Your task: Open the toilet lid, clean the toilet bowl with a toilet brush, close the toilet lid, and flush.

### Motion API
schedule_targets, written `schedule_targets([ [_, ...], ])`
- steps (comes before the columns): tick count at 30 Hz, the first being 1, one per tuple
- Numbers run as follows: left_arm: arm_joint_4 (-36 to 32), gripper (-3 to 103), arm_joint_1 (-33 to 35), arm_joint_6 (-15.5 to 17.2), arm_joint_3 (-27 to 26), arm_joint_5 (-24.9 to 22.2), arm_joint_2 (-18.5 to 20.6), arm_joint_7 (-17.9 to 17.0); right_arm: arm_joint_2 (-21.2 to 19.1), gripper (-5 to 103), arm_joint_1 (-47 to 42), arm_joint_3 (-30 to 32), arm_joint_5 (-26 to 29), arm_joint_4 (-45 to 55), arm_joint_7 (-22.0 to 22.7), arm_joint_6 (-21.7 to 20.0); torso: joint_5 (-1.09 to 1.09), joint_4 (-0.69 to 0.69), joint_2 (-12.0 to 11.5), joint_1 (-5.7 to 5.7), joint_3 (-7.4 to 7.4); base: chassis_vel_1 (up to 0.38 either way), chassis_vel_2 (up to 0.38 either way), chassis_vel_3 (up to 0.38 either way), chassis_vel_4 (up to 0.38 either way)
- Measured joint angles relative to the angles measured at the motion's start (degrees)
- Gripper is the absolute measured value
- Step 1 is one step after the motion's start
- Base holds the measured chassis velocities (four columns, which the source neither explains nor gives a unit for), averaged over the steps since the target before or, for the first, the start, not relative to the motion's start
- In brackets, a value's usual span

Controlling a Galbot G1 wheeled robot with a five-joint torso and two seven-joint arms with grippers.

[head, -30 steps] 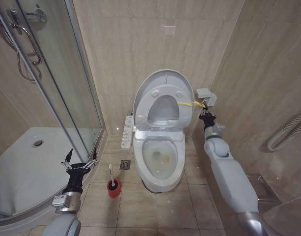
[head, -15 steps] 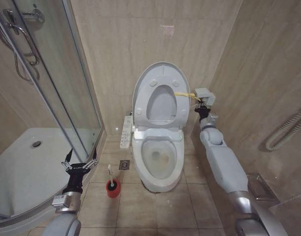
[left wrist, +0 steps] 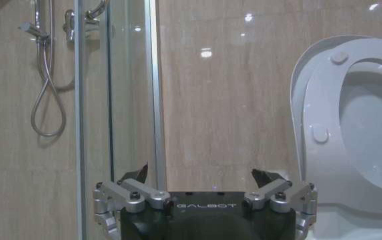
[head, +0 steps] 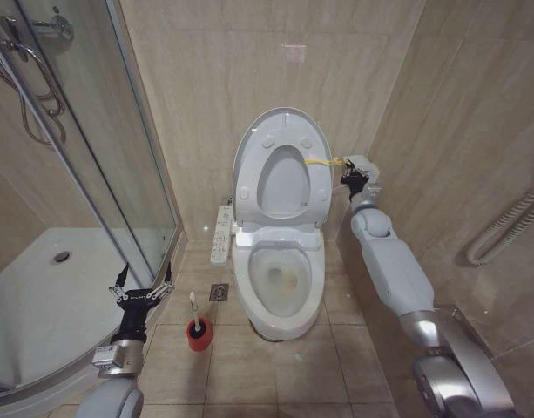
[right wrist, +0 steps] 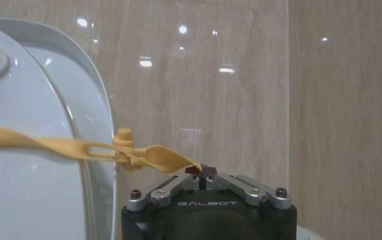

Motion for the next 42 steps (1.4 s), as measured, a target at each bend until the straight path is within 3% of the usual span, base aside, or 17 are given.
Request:
schedule_targets([
  [7,0.0,100,0.0,0.0,0.0,0.0,0.0,0.0,0.2,1,0.3,-0.9,-0.1,0.9,0.4,-0.3,-0.01,0.05,0.0,0.0,0.0,0.0,0.0,0.0,0.0],
  [17,0.0,100,0.0,0.0,0.0,0.0,0.0,0.0,-3.4,1,-6.6,-0.7,2.4,9.1,1.0,-2.1,-0.01,0.05,0.0,-0.01,-0.01,0.0,0.0,0.0,0.0],
  [26,0.0,100,0.0,0.0,0.0,0.0,0.0,0.0,-3.9,5,-9.2,-0.4,3.2,12.4,1.8,-3.6,0.0,0.02,0.0,-0.01,-0.01,0.0,0.0,0.0,0.0],
  [27,0.0,100,0.0,0.0,0.0,0.0,0.0,0.0,-3.9,33,-9.4,-0.4,3.2,12.5,1.8,-3.6,-0.01,0.02,0.0,-0.01,-0.01,0.0,0.0,0.0,0.0],
  [34,0.0,100,0.0,0.0,0.0,0.0,0.0,0.0,-3.4,33,-10.1,-0.4,3.1,12.8,2.1,-3.6,-0.01,0.04,0.0,-0.01,-0.01,0.0,0.0,0.0,0.0],
  [35,0.0,100,0.0,0.0,0.0,0.0,0.0,0.0,-3.4,60,-10.3,-0.4,3.1,12.8,2.2,-3.7,-0.01,0.04,0.0,-0.01,-0.01,0.0,0.0,0.0,0.0],
  [41,0.0,100,0.0,0.0,0.0,0.0,0.0,0.0,-4.9,60,-13.1,0.6,3.1,14.2,2.9,-3.8,-0.01,0.04,0.0,-0.01,-0.01,0.0,0.0,0.0,0.0],
  [42,0.0,100,0.0,0.0,0.0,0.0,0.0,0.0,-5.5,86,-14.3,1.1,3.3,14.8,3.0,-3.9,-0.01,0.04,0.0,0.0,-0.01,0.0,0.0,0.0,0.0],
])
